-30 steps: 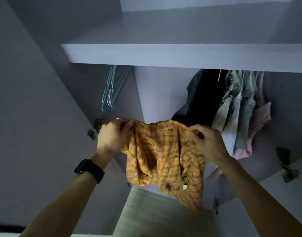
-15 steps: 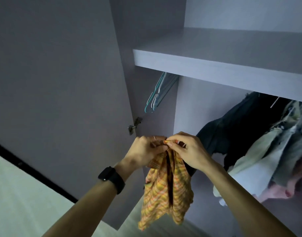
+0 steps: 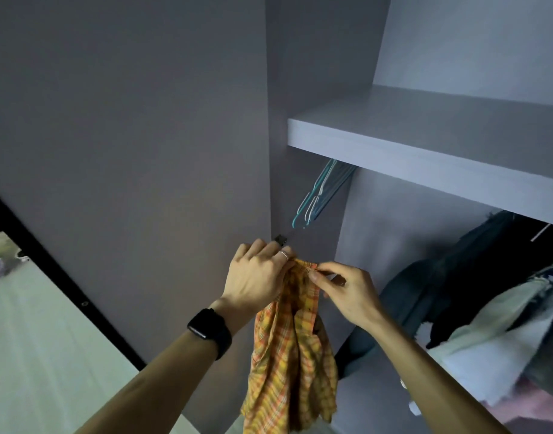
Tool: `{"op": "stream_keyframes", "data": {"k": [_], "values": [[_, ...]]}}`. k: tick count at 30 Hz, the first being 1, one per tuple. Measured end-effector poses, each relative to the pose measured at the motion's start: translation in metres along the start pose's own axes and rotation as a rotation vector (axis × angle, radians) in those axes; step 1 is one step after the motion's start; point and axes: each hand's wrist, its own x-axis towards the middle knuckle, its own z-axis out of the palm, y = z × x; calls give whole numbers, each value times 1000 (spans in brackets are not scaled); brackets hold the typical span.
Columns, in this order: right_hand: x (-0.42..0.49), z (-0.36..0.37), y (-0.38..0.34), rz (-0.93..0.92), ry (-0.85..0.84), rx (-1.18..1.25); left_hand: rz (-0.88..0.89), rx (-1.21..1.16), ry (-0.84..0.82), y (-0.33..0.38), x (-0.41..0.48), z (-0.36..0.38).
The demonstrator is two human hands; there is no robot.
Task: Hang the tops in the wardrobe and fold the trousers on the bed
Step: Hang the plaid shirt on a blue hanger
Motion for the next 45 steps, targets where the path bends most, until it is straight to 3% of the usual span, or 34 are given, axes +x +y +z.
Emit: {"op": "stream_keyframes", "data": {"k": [9, 16, 24, 28, 34, 39, 45], "values": [[56, 0, -4, 51, 94, -106, 191, 292, 210, -51, 60, -16], [117, -4, 26, 239, 170, -267, 249, 532, 89, -91, 68, -11], [204, 9, 69, 415, 319, -270, 213, 650, 214, -102, 57, 50], [237, 15, 87, 396, 451, -108, 251, 663, 269, -111, 58, 58], [252, 37, 91, 355, 492, 26, 225, 690, 258, -117, 51, 75], [250, 40, 87, 374, 535, -6, 225, 701, 276, -116, 50, 74], [226, 3, 55, 425, 717, -298, 237, 720, 252, -115, 43, 77]]}}
